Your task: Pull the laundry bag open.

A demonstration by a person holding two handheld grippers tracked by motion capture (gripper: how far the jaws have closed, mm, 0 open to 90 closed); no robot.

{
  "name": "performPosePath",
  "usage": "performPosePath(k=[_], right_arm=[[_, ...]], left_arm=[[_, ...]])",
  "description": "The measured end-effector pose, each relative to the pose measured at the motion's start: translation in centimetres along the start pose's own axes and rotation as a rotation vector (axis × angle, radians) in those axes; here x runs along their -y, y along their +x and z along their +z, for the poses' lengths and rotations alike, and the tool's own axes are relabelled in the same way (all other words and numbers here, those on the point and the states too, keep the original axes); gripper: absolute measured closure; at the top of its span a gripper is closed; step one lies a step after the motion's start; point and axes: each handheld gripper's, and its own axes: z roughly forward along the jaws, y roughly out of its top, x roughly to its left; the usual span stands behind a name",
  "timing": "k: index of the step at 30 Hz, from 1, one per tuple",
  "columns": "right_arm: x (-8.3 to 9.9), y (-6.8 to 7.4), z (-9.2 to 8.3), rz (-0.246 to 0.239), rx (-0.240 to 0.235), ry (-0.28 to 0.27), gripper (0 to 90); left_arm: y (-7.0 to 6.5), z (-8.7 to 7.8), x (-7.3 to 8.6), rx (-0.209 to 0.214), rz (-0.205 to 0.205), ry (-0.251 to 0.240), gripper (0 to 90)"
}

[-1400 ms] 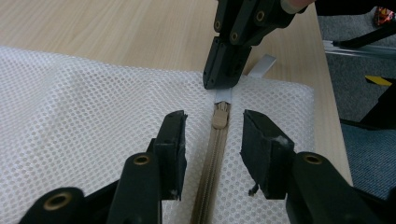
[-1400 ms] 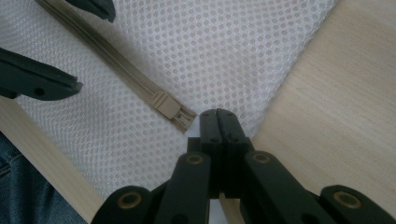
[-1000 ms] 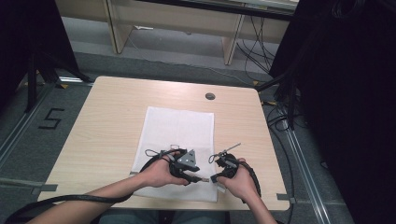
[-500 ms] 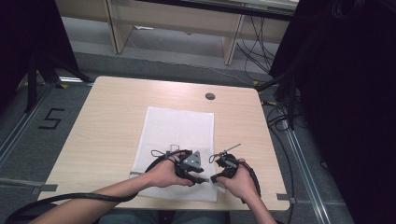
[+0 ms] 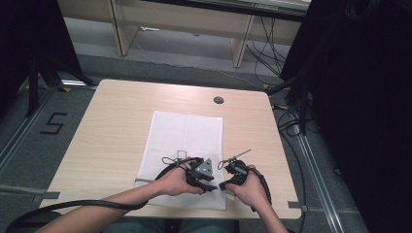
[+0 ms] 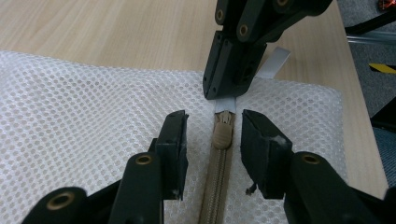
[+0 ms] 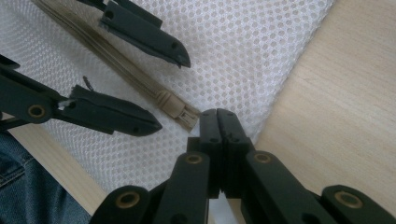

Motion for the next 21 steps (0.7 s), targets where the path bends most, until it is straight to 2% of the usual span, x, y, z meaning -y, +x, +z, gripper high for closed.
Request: performPosePath(k=[1,4,5,6,7,15,18,19,21], right_arm=[[-0.02,-0.09,0.04,-0.012,-0.002,-0.003,90.0],[-0.03,-0.12,0.04,-0.012,-0.004,-0.001,90.0],[-0.02,-0.03,0.00,-0.005,-0.004,-0.001,90.0],[-0.03,-0.11,0.03,-0.007,-0.008,-0.004,90.0],[-0.05,-0.07,-0.11,0.003,-0.008,0.014,90.0],[-0.03,-0.15,-0.06,0.003,-0.004,0.011,90.0],[-0.02,-0.12,-0.11,0.010,-0.011,0.012,90.0],[-0.02,-0.15,-0.09,0.007,-0.011,0.011,90.0],[-0.02,-0.16,-0.10,0.007,-0.012,0.011,90.0]], left_arm=[[0.03,0.01,-0.01,0.001,0.015,0.007,60.9],[-0.24,0.20,0.01,0.005,0.014,0.006,61.9],[-0.27,0.24,0.02,-0.003,0.026,0.012,63.1],[-0.38,0.39,0.10,-0.004,0.016,0.012,63.8],[-0.44,0.43,0.13,-0.002,0.018,0.019,64.3],[-0.59,0.54,0.03,-0.001,0.034,0.024,67.8],[-0.76,0.61,-0.24,-0.008,0.068,0.040,69.1],[-0.67,0.54,-0.34,-0.011,0.096,0.055,69.5],[-0.75,0.58,-0.40,-0.007,0.082,0.059,71.4]])
